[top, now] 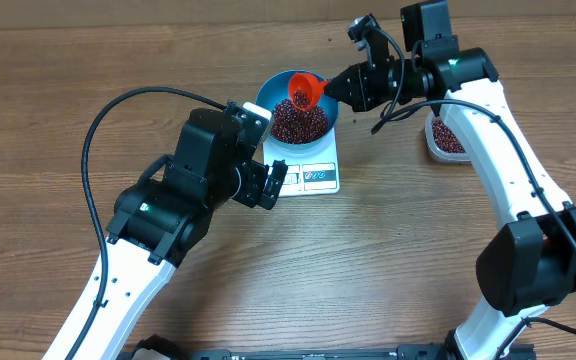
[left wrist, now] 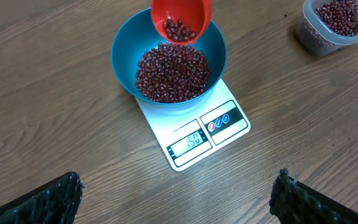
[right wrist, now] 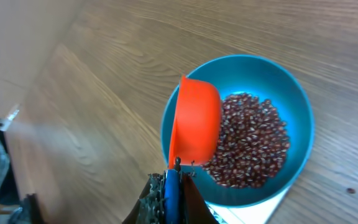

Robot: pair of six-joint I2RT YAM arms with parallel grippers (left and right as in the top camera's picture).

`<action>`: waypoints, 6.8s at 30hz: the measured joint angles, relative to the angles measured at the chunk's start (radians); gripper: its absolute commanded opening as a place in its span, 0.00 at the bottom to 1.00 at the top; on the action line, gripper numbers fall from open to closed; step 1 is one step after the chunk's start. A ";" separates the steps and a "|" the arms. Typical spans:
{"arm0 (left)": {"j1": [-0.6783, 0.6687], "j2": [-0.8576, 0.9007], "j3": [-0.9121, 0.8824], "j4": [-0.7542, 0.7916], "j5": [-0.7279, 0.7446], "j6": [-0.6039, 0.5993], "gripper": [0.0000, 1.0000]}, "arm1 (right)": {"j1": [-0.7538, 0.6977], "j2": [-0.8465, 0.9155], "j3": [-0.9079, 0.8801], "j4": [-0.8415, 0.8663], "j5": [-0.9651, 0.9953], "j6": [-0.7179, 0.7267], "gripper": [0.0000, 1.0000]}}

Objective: Scoop item into bowl and weigh 150g on scale

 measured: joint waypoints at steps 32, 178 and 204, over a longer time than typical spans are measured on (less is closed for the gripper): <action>0.000 0.000 0.000 0.000 0.000 0.000 1.00 | -0.539 -0.176 0.001 -0.389 0.164 0.067 0.04; 0.000 0.000 -0.001 0.000 0.000 0.000 1.00 | -0.421 -0.241 -0.423 -0.123 0.589 -0.026 1.00; 0.000 0.000 0.000 0.000 0.000 0.000 1.00 | -0.422 -0.241 -0.423 -0.123 0.588 -0.027 1.00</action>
